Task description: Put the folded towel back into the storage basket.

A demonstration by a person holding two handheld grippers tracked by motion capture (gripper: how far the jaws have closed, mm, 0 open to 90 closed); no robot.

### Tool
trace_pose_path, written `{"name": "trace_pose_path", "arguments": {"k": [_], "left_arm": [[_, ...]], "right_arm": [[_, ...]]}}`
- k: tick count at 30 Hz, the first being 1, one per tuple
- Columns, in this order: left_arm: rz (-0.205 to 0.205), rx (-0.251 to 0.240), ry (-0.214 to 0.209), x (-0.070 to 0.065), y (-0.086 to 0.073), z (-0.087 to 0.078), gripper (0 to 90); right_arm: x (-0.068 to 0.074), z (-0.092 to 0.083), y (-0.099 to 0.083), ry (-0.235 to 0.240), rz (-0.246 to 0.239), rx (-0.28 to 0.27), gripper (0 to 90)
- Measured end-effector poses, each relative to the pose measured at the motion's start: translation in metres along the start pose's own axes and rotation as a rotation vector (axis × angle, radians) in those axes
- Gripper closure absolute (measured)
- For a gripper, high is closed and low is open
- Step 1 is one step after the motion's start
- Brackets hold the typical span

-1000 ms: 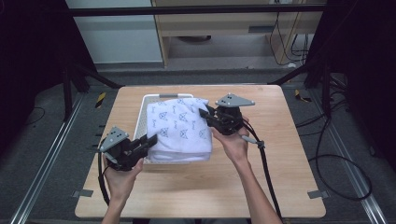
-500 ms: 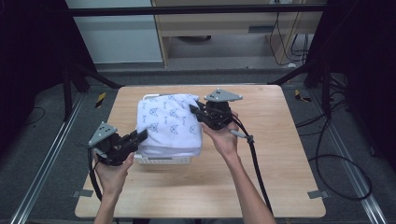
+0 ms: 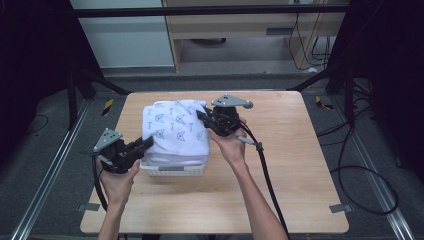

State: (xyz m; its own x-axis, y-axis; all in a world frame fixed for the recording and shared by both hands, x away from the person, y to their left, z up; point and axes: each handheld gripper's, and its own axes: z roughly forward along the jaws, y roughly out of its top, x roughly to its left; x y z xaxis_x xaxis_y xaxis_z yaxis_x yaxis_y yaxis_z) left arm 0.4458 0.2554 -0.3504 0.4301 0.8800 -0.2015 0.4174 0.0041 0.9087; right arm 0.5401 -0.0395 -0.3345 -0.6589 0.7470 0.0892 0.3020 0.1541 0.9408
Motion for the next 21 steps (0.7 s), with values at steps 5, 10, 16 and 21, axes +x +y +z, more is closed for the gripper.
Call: {"name": "trace_pose_path", "arguments": {"k": [5, 10, 16, 21], "left_arm": [[-0.004, -0.002, 0.006, 0.004, 0.001, 0.002, 75.4], [0.000, 0.004, 0.020, 0.007, 0.001, 0.005, 75.4], [-0.011, 0.006, 0.031, 0.014, 0.000, 0.010, 75.4], [-0.023, 0.005, 0.038, 0.021, 0.000, 0.012, 75.5]], "right_arm": [[0.001, 0.005, 0.001, -0.005, -0.003, 0.000, 75.1], [0.001, 0.011, 0.000, -0.009, 0.002, 0.002, 75.1], [0.001, 0.021, 0.001, -0.012, 0.001, 0.008, 75.1], [0.004, 0.029, 0.006, -0.018, -0.012, 0.013, 75.1]]}}
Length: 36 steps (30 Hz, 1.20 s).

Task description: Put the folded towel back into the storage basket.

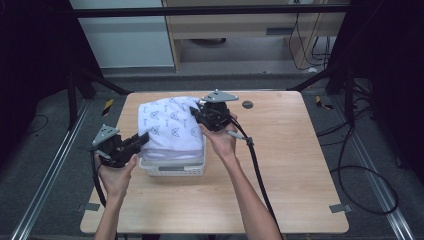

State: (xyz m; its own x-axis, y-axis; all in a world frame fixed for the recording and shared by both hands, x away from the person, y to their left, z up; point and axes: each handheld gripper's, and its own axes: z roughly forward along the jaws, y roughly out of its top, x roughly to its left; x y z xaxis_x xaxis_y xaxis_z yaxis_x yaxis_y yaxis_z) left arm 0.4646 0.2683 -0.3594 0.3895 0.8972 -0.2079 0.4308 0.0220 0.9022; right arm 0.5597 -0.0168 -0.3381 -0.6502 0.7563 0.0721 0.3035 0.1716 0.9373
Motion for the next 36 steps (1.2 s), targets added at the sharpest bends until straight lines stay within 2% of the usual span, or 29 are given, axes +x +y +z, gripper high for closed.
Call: {"name": "trace_pose_path", "arguments": {"k": [7, 15, 36], "left_arm": [[-0.010, 0.001, 0.007, 0.008, 0.000, 0.004, 75.5], [-0.022, 0.024, 0.016, 0.016, -0.006, 0.014, 75.5], [-0.014, 0.070, 0.044, 0.022, -0.016, 0.031, 75.5]], "right_arm": [[0.001, 0.009, 0.001, -0.004, -0.011, 0.004, 75.1], [-0.001, 0.022, -0.004, -0.009, -0.005, 0.030, 75.0], [-0.004, 0.041, -0.018, -0.033, -0.011, 0.085, 74.8]]}}
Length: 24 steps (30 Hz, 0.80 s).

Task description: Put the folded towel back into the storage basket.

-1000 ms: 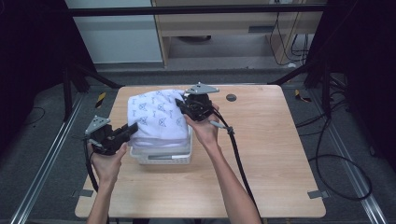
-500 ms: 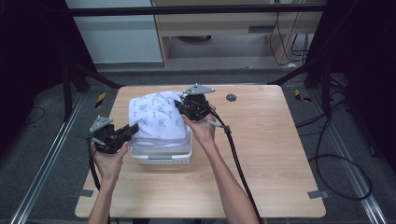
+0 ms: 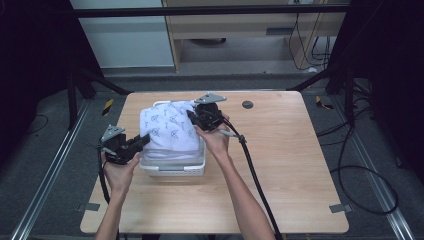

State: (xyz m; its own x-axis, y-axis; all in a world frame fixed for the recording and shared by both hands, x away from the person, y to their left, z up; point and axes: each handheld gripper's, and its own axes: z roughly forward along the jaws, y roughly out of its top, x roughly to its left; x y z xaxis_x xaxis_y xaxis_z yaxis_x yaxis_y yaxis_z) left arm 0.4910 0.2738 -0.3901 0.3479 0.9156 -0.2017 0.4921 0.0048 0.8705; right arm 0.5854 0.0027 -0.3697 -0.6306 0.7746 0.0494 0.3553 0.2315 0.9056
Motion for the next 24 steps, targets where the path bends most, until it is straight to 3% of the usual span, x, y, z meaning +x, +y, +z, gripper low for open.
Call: {"name": "trace_pose_path", "arguments": {"k": [24], "left_arm": [[0.029, 0.080, 0.027, -0.001, -0.015, 0.024, 75.4]], "right_arm": [[-0.008, 0.019, -0.024, -0.024, 0.006, 0.086, 74.2]]}}
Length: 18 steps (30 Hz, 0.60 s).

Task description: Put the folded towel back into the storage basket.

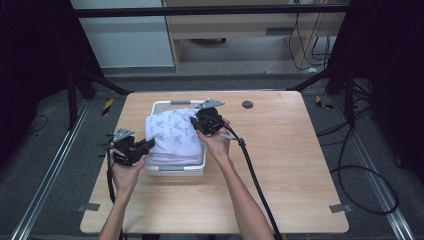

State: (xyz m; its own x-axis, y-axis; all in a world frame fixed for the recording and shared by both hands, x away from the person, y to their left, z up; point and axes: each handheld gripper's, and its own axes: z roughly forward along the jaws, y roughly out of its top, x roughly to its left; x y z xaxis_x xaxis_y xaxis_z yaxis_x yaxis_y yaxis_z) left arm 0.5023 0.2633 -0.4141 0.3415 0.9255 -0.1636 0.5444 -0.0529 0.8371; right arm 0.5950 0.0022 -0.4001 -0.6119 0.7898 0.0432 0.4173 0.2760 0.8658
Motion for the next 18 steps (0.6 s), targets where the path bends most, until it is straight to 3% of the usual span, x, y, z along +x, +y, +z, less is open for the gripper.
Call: {"name": "trace_pose_path", "arguments": {"k": [8, 12, 14, 15, 18], "left_arm": [[0.008, 0.049, 0.012, 0.001, -0.006, 0.012, 74.9], [0.012, 0.081, 0.038, 0.002, -0.008, 0.018, 68.9], [0.016, 0.065, 0.057, 0.002, -0.008, 0.017, 64.9], [0.013, 0.044, 0.062, 0.004, -0.006, 0.013, 60.0], [0.011, 0.016, 0.067, 0.006, -0.004, 0.007, 57.4]], "right_arm": [[0.000, 0.011, -0.009, -0.012, -0.015, 0.058, 72.2], [-0.001, 0.017, -0.016, -0.029, -0.030, 0.091, 64.3], [-0.002, 0.017, -0.020, -0.050, -0.052, 0.083, 61.4], [-0.005, 0.016, -0.021, -0.051, -0.049, 0.076, 59.3], [-0.008, 0.010, -0.022, -0.060, -0.043, 0.060, 57.1]]}}
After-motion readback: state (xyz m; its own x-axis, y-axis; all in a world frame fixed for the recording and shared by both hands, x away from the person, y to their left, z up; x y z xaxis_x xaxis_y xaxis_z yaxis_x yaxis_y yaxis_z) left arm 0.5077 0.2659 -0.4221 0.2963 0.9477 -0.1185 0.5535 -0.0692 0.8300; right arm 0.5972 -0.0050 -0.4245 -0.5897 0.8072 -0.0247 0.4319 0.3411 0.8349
